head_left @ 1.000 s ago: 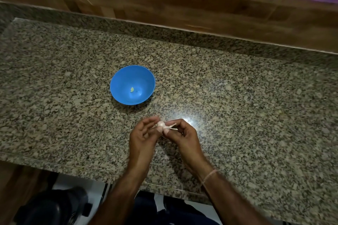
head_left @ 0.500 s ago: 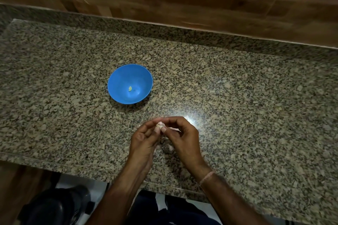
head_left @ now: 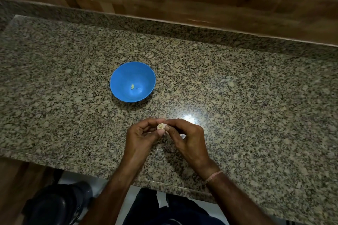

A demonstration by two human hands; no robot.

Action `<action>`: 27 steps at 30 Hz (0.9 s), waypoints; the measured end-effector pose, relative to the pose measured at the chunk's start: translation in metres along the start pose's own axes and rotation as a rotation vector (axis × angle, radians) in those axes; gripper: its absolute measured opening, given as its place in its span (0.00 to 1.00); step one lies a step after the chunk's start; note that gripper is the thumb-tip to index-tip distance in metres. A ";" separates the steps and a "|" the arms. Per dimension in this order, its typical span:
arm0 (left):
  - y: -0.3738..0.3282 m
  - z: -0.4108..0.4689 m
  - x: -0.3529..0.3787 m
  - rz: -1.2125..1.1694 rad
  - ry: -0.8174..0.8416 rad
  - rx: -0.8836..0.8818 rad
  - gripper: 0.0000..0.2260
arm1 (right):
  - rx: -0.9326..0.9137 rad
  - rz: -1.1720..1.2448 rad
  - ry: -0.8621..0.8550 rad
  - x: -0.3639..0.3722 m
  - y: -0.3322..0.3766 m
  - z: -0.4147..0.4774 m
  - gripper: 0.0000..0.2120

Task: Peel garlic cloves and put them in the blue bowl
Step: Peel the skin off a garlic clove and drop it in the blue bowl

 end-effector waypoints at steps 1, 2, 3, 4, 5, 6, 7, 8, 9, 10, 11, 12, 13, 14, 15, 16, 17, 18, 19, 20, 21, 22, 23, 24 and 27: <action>0.001 -0.001 0.000 -0.006 -0.001 -0.004 0.12 | -0.011 -0.009 0.003 0.000 0.000 0.001 0.09; 0.002 -0.001 0.000 -0.016 -0.003 -0.011 0.12 | -0.003 -0.011 0.006 0.001 -0.002 0.001 0.08; 0.005 -0.001 0.001 -0.030 -0.008 -0.027 0.12 | 0.041 0.004 0.004 0.002 -0.005 0.001 0.07; 0.008 -0.001 0.003 -0.054 -0.010 -0.060 0.12 | 0.125 0.044 -0.006 0.004 -0.009 -0.001 0.06; 0.013 0.000 0.004 -0.091 -0.014 -0.107 0.12 | 0.241 0.107 -0.027 0.006 -0.014 -0.003 0.05; 0.018 0.002 0.006 -0.135 -0.013 -0.160 0.12 | 0.365 0.184 -0.057 0.008 -0.018 -0.005 0.05; 0.025 0.005 0.006 -0.180 -0.012 -0.213 0.13 | 0.480 0.259 -0.090 0.008 -0.023 -0.008 0.05; 0.032 0.008 0.006 -0.222 -0.011 -0.261 0.13 | 0.569 0.314 -0.115 0.006 -0.028 -0.010 0.05; 0.039 0.012 0.004 -0.244 -0.016 -0.300 0.13 | 0.623 0.329 -0.126 0.003 -0.033 -0.012 0.05; 0.045 0.016 0.001 -0.239 -0.024 -0.322 0.12 | 0.640 0.294 -0.121 -0.001 -0.039 -0.014 0.04; 0.050 0.021 -0.003 -0.205 -0.035 -0.325 0.11 | 0.629 0.225 -0.103 -0.006 -0.046 -0.016 0.03; 0.055 0.026 -0.007 -0.151 -0.047 -0.313 0.10 | 0.608 0.149 -0.079 -0.010 -0.053 -0.018 0.02; 0.057 0.030 -0.011 -0.076 -0.056 -0.283 0.11 | 0.586 0.072 -0.052 -0.014 -0.059 -0.020 0.02; 0.056 0.034 -0.014 0.011 -0.064 -0.232 0.11 | 0.563 -0.005 -0.027 -0.016 -0.064 -0.022 0.03; 0.054 0.037 -0.015 0.103 -0.070 -0.161 0.12 | 0.542 -0.080 -0.003 -0.016 -0.069 -0.024 0.04; 0.051 0.039 -0.014 0.195 -0.072 -0.078 0.12 | 0.525 -0.135 0.022 -0.016 -0.071 -0.026 0.05; 0.047 0.040 -0.013 0.288 -0.069 0.016 0.12 | 0.512 -0.177 0.044 -0.014 -0.072 -0.027 0.06; 0.043 0.040 -0.011 0.390 -0.063 0.126 0.11 | 0.498 -0.212 0.063 -0.011 -0.073 -0.028 0.07; 0.040 0.040 -0.008 0.505 -0.057 0.248 0.10 | 0.480 -0.254 0.084 -0.008 -0.073 -0.028 0.07; 0.038 0.039 -0.005 0.614 -0.045 0.361 0.09 | 0.453 -0.303 0.108 -0.005 -0.073 -0.028 0.08; 0.040 0.039 -0.002 0.701 -0.032 0.443 0.09 | 0.422 -0.356 0.130 -0.002 -0.072 -0.027 0.09; 0.043 0.039 0.000 0.756 -0.024 0.485 0.10 | 0.399 -0.403 0.145 0.000 -0.070 -0.026 0.09; 0.046 0.038 0.000 0.786 -0.023 0.493 0.12 | 0.389 -0.441 0.154 0.001 -0.069 -0.024 0.10; 0.050 0.037 0.000 0.803 -0.026 0.489 0.15 | 0.389 -0.466 0.162 0.001 -0.069 -0.022 0.11; 0.054 0.024 -0.003 0.873 -0.086 0.484 0.26 | 0.430 -0.475 0.203 -0.003 -0.066 -0.016 0.10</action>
Point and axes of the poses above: each hand's wrist, its own z-axis towards the middle knuckle, its own x-axis out of the palm, y = z × x, the point moved 4 cm from there along z, towards the middle knuckle, and after that the axes turned 12 degrees about -y, right-handed, at the moved point
